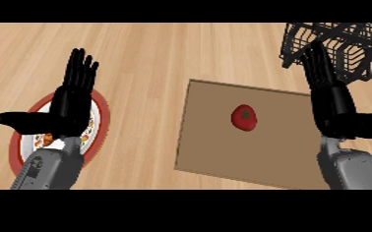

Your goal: Pick the tomato from the tray and place it in the tiered basket

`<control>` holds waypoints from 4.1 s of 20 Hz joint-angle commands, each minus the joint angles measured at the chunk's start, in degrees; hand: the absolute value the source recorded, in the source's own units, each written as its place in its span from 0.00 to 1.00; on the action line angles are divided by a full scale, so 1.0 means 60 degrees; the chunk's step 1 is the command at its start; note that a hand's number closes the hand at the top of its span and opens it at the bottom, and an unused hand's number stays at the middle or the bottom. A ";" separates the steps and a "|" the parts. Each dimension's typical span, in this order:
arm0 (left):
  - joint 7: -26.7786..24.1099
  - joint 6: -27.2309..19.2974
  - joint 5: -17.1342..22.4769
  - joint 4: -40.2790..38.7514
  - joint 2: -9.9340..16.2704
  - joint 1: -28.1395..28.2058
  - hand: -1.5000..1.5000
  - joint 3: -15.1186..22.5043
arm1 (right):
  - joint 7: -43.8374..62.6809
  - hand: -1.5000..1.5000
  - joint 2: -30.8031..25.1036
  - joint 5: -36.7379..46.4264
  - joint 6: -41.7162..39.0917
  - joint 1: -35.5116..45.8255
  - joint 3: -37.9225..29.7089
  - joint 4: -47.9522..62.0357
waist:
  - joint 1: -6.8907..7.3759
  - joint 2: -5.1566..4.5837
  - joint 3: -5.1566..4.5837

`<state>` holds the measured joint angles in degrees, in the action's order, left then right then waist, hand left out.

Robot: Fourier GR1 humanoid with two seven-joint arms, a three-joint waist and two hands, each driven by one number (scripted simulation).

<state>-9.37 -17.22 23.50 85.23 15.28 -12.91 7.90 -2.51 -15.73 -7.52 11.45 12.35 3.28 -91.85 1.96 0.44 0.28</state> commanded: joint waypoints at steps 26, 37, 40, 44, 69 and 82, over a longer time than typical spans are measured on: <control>0.1565 -0.1370 -0.2760 0.0373 0.0189 0.0581 0.50 0.1655 | -0.0052 0.00 -0.3556 -0.1354 -0.5363 -0.3647 -0.2904 -0.2809 | -0.0631 0.0006 -0.0112; 0.1713 -0.1139 -0.2927 0.0330 0.0166 0.0233 0.50 0.1696 | 0.6486 0.00 -0.5290 0.0878 -0.4492 -0.1945 -0.0777 -0.6903 | -0.0202 -0.0066 -0.0096; 0.1612 -0.1345 -0.3274 -0.0254 -0.0439 -0.0052 0.50 0.1962 | 0.7820 0.00 -0.5200 0.1063 -0.4664 -0.1067 0.0282 -0.7033 | -0.0246 -0.0095 -0.0071; 0.1852 -0.1107 -0.3326 -0.0046 -0.0433 -0.0051 0.50 0.1942 | 1.0047 0.00 -0.4530 0.0982 -0.4396 0.1323 0.1696 -0.6640 | -0.0097 -0.0100 -0.0074; 0.2062 -0.0534 -0.3626 0.0482 -0.0517 0.0278 0.50 0.1241 | 1.2138 0.00 -0.3694 0.2196 -0.5555 0.2743 0.4124 -0.5006 | -0.0300 -0.0053 -0.0058; 0.1527 -0.0112 -0.3733 -0.0065 -0.0728 0.0441 0.50 0.0616 | 1.0539 0.00 -0.2955 0.4696 -0.5899 0.2242 0.4810 -0.4358 | -0.0341 -0.0065 -0.0052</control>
<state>1.13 -19.15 0.76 86.51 11.01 -10.04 13.22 55.74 -35.89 15.30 -22.89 27.68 29.99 -116.52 0.14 0.02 -0.03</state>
